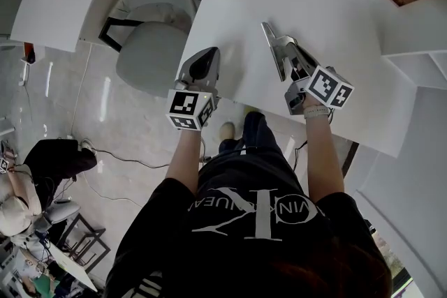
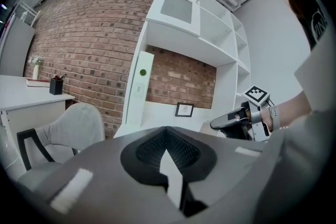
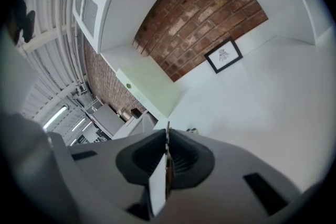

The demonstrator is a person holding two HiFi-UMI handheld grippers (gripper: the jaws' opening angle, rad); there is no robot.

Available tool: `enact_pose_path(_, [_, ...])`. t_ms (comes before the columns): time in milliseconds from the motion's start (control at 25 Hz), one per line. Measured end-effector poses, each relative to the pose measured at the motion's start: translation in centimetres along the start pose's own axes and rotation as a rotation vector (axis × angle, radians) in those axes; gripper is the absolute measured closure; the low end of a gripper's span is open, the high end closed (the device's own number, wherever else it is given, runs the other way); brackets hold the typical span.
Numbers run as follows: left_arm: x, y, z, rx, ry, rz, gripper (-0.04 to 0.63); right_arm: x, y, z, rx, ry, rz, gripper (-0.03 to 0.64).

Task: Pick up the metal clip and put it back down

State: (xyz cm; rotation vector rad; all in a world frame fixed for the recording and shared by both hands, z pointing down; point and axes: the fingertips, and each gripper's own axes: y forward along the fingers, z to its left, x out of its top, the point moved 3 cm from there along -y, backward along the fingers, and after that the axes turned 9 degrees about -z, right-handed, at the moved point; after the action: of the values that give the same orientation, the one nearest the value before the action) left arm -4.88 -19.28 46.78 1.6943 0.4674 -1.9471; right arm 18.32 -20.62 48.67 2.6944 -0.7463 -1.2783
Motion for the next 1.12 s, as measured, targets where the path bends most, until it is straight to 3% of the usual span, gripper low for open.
enact_pose_path(240, [1.0, 0.0, 0.0, 0.0, -0.009, -0.023, 0.584, 2.0, -1.0, 1.4, 0.003, -0.089, -0.058, 0.588])
enact_pose_path(1120, [5.4, -1.7, 0.6, -0.004, -0.002, -0.126, 0.584, 5.8, -4.3, 6.8, 0.031, -0.192, -0.207, 0.589])
